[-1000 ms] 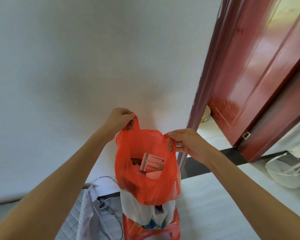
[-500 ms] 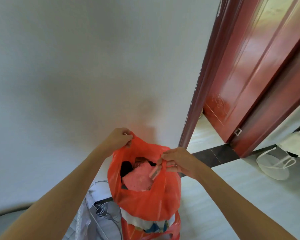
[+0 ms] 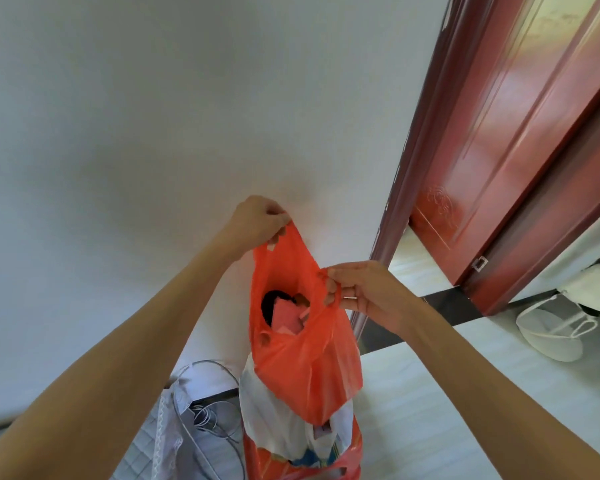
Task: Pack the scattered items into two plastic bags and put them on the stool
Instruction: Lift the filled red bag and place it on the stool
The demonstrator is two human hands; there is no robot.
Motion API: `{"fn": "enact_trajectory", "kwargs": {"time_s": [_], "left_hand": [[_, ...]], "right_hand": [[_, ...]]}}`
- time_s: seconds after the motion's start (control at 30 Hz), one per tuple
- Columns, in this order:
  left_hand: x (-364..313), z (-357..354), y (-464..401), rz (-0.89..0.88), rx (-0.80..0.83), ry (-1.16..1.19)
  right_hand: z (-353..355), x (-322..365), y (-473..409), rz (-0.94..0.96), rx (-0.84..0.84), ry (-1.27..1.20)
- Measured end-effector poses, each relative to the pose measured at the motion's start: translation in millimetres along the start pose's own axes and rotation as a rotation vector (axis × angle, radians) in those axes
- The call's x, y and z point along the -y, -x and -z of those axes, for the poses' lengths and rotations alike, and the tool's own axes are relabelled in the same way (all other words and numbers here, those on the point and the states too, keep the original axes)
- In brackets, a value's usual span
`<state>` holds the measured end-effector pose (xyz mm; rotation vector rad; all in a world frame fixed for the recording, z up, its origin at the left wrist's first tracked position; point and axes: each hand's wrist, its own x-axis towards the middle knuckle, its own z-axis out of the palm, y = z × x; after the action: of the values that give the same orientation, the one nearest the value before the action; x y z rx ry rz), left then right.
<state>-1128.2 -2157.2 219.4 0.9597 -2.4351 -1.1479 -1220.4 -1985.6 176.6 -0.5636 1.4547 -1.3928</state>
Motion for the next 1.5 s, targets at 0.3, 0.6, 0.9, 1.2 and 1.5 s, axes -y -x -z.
{"fn": "enact_trajectory", "kwargs": {"time_s": [0.3, 0.6, 0.9, 1.2, 1.5], "left_hand": [[-8, 9, 33, 0.108, -0.051, 0.217], [-8, 4, 75, 0.213, 0.037, 0.429], [64, -37, 49, 0.527, -0.071, 0.6], [100, -81, 60, 0.587, 0.026, 0.56], [111, -93, 60, 0.604, -0.023, 0.553]], "right_hand": [[18, 26, 3, 0.06, -0.162, -0.033], [19, 35, -9, -0.017, -0.055, 0.001], [7, 20, -81, -0.188, -0.101, -0.066], [36, -38, -78, -0.353, -0.145, 0.028], [48, -50, -72, -0.259, -0.068, 0.171]]}}
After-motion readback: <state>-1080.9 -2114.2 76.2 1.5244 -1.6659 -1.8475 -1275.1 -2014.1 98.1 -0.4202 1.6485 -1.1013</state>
